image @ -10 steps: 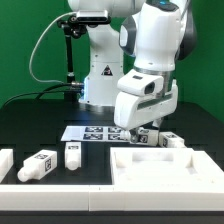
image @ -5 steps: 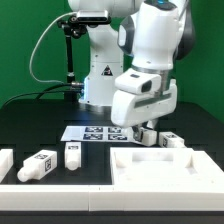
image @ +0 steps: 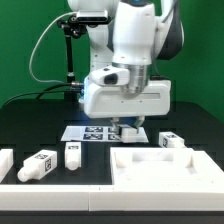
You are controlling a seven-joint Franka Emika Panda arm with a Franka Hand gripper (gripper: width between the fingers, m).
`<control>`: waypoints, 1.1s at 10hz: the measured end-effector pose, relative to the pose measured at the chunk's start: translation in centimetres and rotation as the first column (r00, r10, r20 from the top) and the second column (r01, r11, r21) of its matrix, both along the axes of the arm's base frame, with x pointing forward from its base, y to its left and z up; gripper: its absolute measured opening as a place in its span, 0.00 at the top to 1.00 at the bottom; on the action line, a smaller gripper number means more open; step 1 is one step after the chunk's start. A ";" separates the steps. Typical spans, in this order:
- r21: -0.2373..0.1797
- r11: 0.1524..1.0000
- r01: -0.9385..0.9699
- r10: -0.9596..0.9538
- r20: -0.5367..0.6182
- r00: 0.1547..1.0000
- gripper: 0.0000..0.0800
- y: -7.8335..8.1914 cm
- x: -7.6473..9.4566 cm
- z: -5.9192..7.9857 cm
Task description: Assemble one leg
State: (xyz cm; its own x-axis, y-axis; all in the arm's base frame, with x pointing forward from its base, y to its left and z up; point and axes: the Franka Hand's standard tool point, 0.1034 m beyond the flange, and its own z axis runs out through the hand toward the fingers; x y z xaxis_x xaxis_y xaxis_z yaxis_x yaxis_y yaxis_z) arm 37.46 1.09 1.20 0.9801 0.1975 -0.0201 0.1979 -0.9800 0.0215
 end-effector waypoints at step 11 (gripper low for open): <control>-0.030 0.994 0.105 -0.108 -0.416 0.903 0.19 0.2 3.5 1.6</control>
Offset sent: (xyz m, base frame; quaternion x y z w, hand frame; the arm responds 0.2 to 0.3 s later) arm 0.0000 0.0000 0.0000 0.0000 0.0000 0.0000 1.0000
